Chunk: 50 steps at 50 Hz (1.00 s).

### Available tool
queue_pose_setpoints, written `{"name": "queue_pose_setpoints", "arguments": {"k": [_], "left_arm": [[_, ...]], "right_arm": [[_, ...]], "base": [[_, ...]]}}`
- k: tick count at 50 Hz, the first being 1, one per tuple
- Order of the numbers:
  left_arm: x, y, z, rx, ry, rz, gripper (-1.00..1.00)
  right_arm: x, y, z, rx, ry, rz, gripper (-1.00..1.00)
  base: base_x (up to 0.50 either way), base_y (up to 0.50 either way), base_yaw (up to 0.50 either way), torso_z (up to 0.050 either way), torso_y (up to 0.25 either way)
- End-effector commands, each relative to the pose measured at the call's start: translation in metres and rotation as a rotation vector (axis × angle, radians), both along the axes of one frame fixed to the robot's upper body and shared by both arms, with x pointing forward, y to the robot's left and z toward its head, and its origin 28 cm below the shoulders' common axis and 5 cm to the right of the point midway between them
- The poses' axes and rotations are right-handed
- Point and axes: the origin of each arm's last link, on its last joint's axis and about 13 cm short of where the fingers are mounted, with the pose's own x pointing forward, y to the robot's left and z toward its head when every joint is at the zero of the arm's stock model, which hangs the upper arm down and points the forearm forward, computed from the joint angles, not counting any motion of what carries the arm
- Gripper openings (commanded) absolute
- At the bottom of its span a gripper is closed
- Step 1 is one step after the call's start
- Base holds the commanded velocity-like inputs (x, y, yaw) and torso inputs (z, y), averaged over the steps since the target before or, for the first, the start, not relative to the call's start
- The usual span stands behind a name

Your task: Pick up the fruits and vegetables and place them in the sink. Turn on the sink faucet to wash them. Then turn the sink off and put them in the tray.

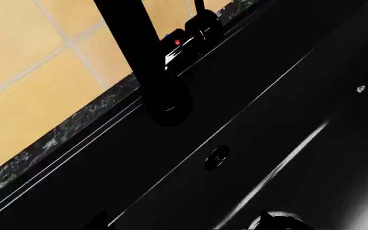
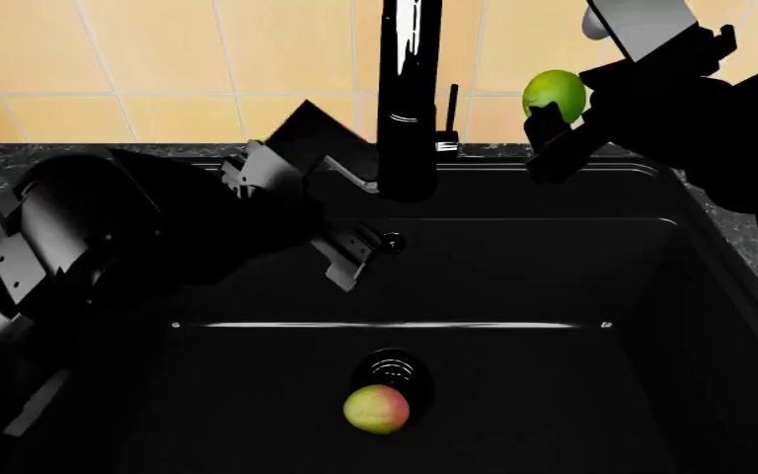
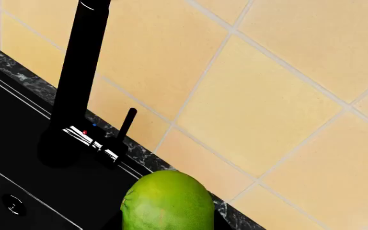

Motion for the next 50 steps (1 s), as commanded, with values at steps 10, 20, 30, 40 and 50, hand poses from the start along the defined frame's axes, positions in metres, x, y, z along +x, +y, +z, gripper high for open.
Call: {"name": "queue_pose_setpoints", "arguments": {"k": [10, 20, 30, 40, 50], "left_arm": [[-0.001, 0.03, 0.059, -0.125, -0.263, 0.315, 1.0], [-0.002, 0.037, 0.079, -0.197, -0.372, 0.414, 1.0], [-0.004, 0.037, 0.077, -0.202, -0.362, 0.381, 1.0], [-0.004, 0.038, 0.074, -0.205, -0.357, 0.384, 1.0], [-0.005, 0.036, 0.074, -0.209, -0.36, 0.376, 1.0]], "right_arm": [[0.004, 0.004, -0.012, -0.026, 0.055, 0.043, -1.0], [0.005, 0.012, -0.018, -0.105, 0.171, 0.151, -1.0], [0.011, 0.027, -0.036, -0.233, 0.346, 0.278, -1.0], [0.014, 0.038, -0.053, -0.29, 0.443, 0.347, -1.0], [0.02, 0.061, -0.088, -0.328, 0.548, 0.437, -1.0]], "base": [[0.0, 0.0, 0.0, 0.0, 0.0], [0.0, 0.0, 0.0, 0.0, 0.0], [0.0, 0.0, 0.0, 0.0, 0.0], [0.0, 0.0, 0.0, 0.0, 0.0], [0.0, 0.0, 0.0, 0.0, 0.0]]}}
